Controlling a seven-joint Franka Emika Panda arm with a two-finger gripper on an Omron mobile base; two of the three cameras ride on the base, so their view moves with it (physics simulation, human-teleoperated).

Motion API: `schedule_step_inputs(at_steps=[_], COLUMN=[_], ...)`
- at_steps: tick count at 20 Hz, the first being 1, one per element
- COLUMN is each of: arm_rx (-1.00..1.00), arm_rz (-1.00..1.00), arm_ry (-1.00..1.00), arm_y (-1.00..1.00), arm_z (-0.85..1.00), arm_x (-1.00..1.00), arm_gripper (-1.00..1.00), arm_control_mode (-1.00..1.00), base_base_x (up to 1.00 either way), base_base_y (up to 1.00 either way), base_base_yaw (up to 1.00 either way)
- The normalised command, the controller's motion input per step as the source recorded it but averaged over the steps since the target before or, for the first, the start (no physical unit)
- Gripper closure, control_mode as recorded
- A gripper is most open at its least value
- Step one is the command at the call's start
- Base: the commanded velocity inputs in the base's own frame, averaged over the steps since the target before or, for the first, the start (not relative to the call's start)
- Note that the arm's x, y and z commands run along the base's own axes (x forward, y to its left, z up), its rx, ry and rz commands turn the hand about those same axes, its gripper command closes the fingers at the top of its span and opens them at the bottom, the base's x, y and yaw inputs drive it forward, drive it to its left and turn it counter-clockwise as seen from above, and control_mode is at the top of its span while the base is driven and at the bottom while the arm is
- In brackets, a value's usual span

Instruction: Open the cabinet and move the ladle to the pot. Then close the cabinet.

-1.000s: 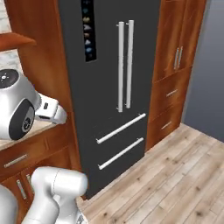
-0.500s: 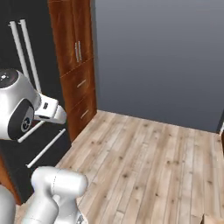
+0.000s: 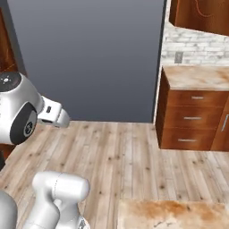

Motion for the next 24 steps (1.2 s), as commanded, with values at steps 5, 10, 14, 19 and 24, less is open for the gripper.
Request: schedule_step_inputs(at_steps=[5, 10, 14, 19, 24], arm_rx=[0.0, 0.0, 0.0, 0.0, 0.0], arm_rz=[0.0, 0.0, 0.0, 0.0, 0.0], arm_ry=[0.0, 0.0, 0.0, 0.0, 0.0], arm_y=[0.0, 0.0, 0.0, 0.0, 0.0], arm_z=[0.0, 0.0, 0.0, 0.0, 0.0], arm_x=[0.0, 0.0, 0.0, 0.0, 0.0], arm_gripper=[-1.0, -1.0, -1.0, -1.0, -1.0], arm_control_mode=[1.0, 1.0, 1.0, 1.0, 1.0], base_base_x=[1.0, 1.0, 0.99, 1.0, 1.0], base_base_y=[-0.09, 0.09, 0.4, 0.27, -0.2], base_base_yaw=[-0.23, -0.18, -0.14, -0.13, -0.08])
